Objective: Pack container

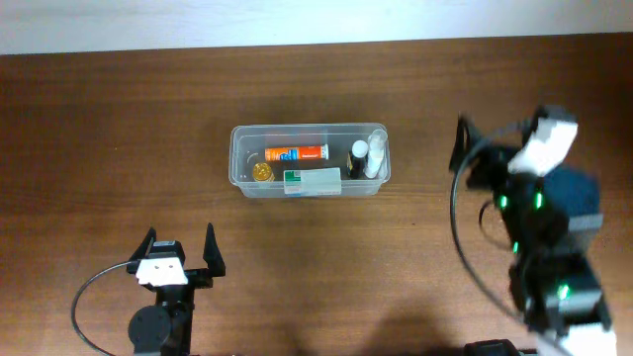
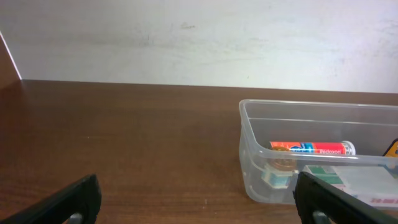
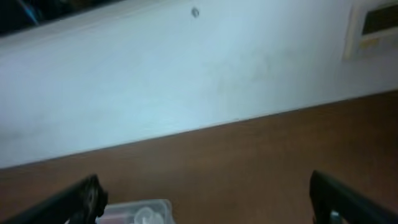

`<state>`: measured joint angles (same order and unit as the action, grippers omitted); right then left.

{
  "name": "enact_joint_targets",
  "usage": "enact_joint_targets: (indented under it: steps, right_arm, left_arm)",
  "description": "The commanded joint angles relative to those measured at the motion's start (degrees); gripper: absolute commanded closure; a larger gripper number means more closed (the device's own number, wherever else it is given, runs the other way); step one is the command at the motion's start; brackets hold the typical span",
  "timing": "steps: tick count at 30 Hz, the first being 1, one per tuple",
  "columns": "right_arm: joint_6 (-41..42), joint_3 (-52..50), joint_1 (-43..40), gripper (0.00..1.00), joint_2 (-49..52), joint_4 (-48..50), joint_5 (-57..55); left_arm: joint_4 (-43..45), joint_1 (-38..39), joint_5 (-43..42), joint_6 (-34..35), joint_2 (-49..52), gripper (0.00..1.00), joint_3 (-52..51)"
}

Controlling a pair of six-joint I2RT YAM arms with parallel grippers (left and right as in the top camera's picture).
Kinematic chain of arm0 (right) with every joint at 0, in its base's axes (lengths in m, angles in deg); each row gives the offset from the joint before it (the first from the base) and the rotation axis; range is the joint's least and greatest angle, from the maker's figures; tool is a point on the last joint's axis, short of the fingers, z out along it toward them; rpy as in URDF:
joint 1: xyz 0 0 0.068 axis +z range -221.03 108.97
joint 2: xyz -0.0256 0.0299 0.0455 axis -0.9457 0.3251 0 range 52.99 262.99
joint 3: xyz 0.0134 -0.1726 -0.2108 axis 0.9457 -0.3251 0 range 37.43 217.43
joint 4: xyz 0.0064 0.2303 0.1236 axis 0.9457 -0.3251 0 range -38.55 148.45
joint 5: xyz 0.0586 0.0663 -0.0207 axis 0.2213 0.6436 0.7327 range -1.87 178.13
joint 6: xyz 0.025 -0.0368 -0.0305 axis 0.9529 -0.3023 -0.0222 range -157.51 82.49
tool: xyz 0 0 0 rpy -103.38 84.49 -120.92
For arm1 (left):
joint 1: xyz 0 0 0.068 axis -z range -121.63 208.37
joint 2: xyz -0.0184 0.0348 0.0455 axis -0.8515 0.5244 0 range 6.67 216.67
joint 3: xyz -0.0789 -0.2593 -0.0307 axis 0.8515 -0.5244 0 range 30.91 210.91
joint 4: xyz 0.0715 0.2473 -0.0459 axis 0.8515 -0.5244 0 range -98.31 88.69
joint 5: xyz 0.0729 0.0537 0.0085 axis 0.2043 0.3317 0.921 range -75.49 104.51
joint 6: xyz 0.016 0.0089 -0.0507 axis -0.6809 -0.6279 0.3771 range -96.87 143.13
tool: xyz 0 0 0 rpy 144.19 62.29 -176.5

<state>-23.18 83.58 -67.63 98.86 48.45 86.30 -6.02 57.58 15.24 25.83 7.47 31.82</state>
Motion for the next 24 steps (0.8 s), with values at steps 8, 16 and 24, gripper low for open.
enact_joint_targets:
  steps: [8,16,24]
  right_arm:
    - [-0.48,-26.69,-0.48,0.02,-23.74,11.41,3.06]
    - [-0.48,-35.56,-0.46,0.02,-32.70,11.98,5.97]
    - [-0.50,-40.04,-0.42,0.02,-36.59,11.96,5.97]
  left_arm:
    - [0.02,-0.22,0.57,0.50,-0.50,0.01,-0.39]
    - [0.02,-0.22,0.57,0.50,-0.50,0.01,-0.39]
    - [0.02,-0.22,0.57,0.50,-0.50,0.01,-0.39]
